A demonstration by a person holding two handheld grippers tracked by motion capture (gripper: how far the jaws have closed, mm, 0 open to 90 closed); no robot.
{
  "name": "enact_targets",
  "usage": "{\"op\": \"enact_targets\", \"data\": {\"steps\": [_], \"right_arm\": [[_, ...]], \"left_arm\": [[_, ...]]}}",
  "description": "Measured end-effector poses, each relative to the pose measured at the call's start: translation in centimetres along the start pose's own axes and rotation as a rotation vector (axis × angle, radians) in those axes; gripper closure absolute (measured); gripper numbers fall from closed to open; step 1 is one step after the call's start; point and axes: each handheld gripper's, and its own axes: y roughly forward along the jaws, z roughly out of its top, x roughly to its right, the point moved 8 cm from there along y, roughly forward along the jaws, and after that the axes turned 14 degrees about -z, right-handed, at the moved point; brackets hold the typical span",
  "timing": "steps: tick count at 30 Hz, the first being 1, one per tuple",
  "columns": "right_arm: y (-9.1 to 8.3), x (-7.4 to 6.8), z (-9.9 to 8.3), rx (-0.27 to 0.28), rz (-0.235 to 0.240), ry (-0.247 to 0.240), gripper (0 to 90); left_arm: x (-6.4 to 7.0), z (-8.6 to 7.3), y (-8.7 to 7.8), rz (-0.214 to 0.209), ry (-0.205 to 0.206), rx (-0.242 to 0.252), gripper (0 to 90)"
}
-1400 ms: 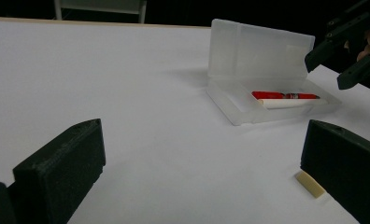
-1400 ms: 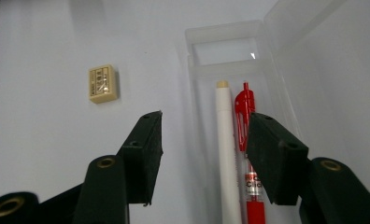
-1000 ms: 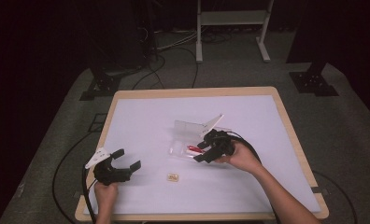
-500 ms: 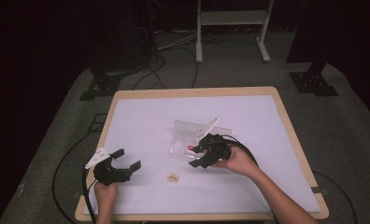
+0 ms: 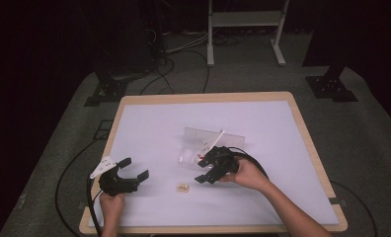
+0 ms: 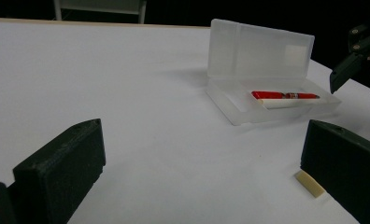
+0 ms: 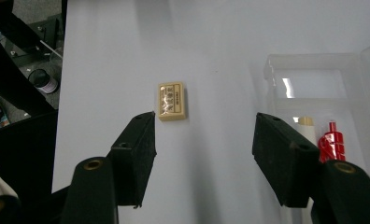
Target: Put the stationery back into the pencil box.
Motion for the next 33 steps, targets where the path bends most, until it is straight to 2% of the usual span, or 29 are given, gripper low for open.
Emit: {"op": "enact_targets", "data": {"steps": [16,33], "right_arm": [[1.4,-1.6,0.7,0.006,0.041,-0.029,38.4],[3.3,-3.1,1.2,-0.014,0.079,-0.056,38.6]], "left_arm": [[0.0,0.0,0.0,0.000,0.002,-0.002,0.0],[0.0,0.0,0.0,-0.001,0.001,0.001,0.0]]}}
